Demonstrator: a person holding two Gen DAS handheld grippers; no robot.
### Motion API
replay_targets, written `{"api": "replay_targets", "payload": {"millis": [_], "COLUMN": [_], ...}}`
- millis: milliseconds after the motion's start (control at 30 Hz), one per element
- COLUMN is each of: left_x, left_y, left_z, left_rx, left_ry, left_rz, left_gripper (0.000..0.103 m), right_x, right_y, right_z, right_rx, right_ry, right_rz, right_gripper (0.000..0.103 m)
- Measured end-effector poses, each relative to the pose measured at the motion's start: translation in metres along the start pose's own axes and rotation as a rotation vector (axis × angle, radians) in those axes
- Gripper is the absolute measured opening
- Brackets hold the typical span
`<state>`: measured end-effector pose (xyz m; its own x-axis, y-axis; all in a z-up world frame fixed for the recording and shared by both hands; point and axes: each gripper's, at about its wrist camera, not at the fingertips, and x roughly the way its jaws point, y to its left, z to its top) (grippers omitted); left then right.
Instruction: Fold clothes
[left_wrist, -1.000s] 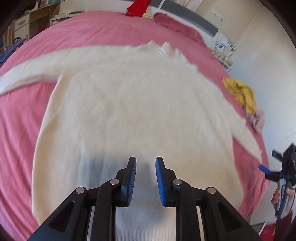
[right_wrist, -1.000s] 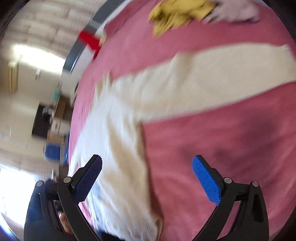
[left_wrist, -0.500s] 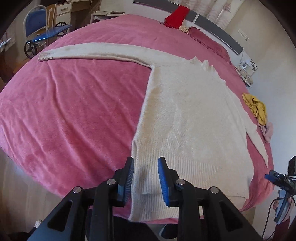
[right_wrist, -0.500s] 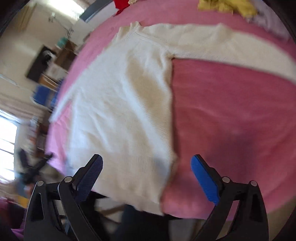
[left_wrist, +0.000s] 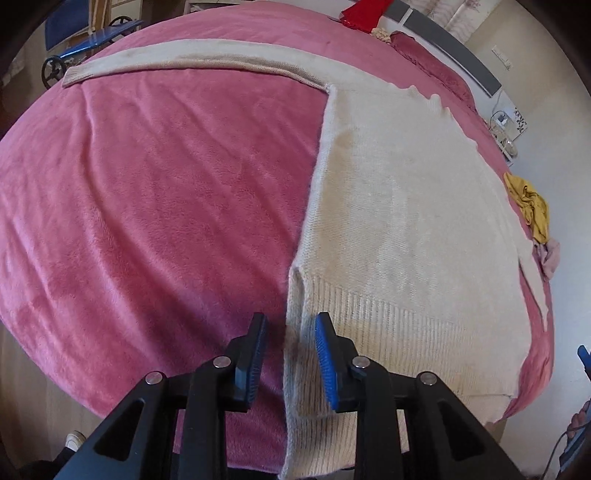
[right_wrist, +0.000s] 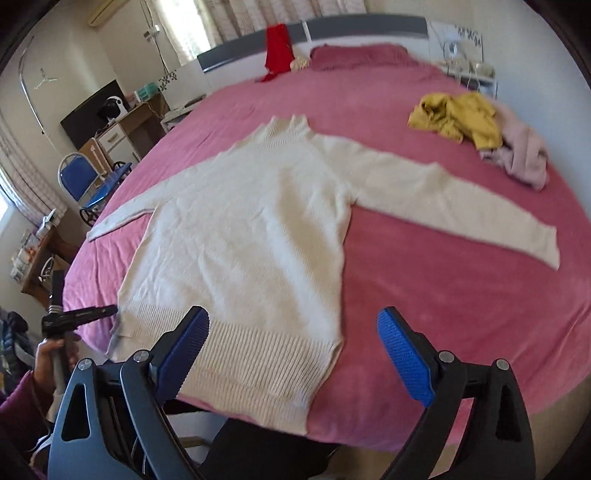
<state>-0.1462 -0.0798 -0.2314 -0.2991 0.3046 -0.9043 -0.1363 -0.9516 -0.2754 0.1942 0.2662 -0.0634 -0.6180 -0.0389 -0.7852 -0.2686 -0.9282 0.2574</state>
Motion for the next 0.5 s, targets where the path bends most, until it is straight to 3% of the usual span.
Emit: {"api": "replay_targets", "payload": {"millis": [100,267,333,367,500], "left_x": [0.011,0.021,0.020,0.018,0.010], "left_y": [-0.004,-0.001,-0.001,-0.001,-0.007], "left_z": [0.008,0.013,0.014,0.014,0.018], "left_rx": [0.032,0.001,-0.004,-0.005,0.016], "left_ry": [0.012,0.025,0.019,0.014,-0.006], "left_rz": [0.006,-0.028,-0.042,-0.048,-0.061], "left_gripper": [0.027,0.027,0.027,0.027,0.027], "right_x": [0.013,-0.005,-0.007,-0.004,0.009], "right_y": [0.003,0.012,0.018,0.019,0.017], "right_z": [-0.006,-0.007,-0.007,-0.007,-0.009], "right_rx": [0.002,-0.022,-0.075,-0.088,-0.089], "right_ry": [0.018,-0.079,-0.069,-0.053,0.033], "right_rz": [-0.015,-0.023,-0.058,-0.088,-0.087], "right_gripper": [0.095,0.095,0.097,0.103,0.103]}}
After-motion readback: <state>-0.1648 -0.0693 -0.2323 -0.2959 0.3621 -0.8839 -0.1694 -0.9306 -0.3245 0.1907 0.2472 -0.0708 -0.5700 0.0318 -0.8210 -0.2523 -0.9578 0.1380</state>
